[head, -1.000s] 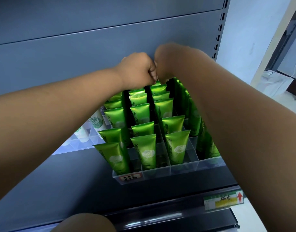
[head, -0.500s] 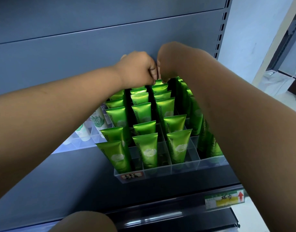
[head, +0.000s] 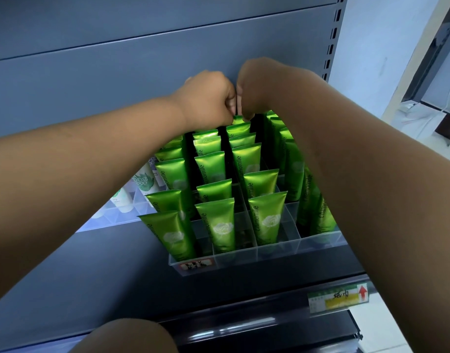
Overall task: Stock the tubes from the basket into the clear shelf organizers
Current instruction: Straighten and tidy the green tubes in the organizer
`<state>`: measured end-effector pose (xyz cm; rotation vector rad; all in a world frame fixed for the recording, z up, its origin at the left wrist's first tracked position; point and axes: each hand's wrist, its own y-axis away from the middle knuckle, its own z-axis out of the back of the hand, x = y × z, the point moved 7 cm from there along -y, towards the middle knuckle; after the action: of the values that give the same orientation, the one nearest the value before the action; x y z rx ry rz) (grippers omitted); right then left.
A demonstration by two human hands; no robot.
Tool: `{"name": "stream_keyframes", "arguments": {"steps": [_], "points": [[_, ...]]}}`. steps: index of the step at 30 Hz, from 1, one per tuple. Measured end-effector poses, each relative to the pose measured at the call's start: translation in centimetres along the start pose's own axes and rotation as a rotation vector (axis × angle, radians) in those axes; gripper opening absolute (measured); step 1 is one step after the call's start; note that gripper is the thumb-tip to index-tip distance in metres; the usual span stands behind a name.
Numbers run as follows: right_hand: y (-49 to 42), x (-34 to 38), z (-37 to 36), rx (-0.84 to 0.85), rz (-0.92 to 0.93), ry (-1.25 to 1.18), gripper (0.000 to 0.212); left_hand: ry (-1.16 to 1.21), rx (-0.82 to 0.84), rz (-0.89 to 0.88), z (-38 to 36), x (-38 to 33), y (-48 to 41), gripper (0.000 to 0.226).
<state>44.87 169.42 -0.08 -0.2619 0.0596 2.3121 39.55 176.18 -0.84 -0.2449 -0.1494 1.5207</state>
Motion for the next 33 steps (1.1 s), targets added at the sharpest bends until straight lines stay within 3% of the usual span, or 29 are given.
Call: {"name": "stream_keyframes", "arguments": {"steps": [11,15,19,22,25,29,33], "points": [[-0.4,0.3,-0.3,-0.044,0.069,-0.074,0.018,0.030,-0.022,0.025,0.4,0.6,0.6,0.016],[0.0,0.4,-0.2,-0.041,0.084,-0.166,0.027,0.069,-0.020,0.045,0.6,0.6,1.1,0.014],[0.5,0.6,0.0,-0.043,0.088,-0.184,0.023,0.067,-0.057,0.093,1.1,0.8,1.5,0.014],[1.7,0.4,0.9,-0.103,0.099,-0.194,0.023,0.048,-0.126,0.158,2.3,1.3,2.3,0.022],[3.7,0.3,1.8,-0.152,0.104,-0.259,0.037,-0.071,-0.208,0.231,4.1,1.3,4.0,0.041],[6.3,-1.3,2.3,-0.232,0.013,-0.414,0.050,-0.142,-0.263,0.326,5.4,0.5,7.1,0.040],[11.0,-1.2,3.5,-0.304,0.016,-0.503,0.050,-0.086,-0.325,0.294,6.5,-2.6,10.6,0.040]]}}
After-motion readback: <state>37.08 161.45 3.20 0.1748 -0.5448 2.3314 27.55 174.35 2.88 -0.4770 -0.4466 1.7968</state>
